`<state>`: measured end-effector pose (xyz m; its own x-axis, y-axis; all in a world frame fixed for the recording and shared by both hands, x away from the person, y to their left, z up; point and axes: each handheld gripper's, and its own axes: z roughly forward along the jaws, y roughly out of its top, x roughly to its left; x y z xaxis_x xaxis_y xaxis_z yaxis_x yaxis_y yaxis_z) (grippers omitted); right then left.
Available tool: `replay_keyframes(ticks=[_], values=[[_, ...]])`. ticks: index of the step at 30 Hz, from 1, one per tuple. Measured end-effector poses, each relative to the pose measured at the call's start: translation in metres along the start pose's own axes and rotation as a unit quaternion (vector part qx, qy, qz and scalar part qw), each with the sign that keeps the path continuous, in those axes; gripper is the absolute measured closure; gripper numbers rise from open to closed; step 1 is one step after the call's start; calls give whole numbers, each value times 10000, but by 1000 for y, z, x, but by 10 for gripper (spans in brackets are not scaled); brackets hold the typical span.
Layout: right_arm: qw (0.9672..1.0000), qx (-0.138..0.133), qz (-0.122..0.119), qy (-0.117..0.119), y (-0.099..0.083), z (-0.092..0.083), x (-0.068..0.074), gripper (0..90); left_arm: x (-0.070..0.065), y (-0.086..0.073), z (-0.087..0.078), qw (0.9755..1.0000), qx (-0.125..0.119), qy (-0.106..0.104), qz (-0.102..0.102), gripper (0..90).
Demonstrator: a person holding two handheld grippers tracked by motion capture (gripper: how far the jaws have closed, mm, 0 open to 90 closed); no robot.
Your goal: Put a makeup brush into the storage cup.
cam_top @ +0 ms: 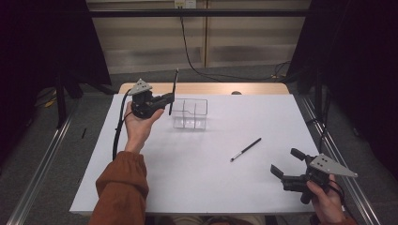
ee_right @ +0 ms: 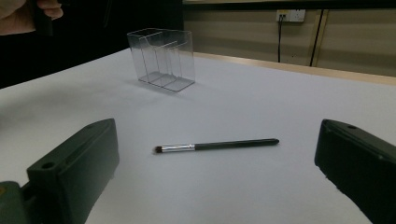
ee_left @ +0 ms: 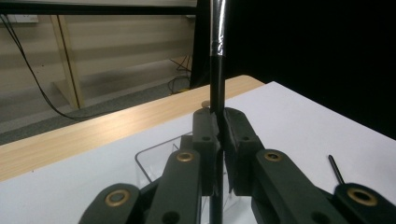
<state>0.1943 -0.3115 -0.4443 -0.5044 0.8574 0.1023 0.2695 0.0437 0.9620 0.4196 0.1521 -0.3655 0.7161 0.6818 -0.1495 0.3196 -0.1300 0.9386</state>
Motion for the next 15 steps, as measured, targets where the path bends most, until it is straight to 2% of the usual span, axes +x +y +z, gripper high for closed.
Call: replay_keyframes(ticks=[15], values=[[10000, -21, 40, 0, 0, 0, 0, 0, -1, 16, 20, 9999, -20, -4, 107, 842]])
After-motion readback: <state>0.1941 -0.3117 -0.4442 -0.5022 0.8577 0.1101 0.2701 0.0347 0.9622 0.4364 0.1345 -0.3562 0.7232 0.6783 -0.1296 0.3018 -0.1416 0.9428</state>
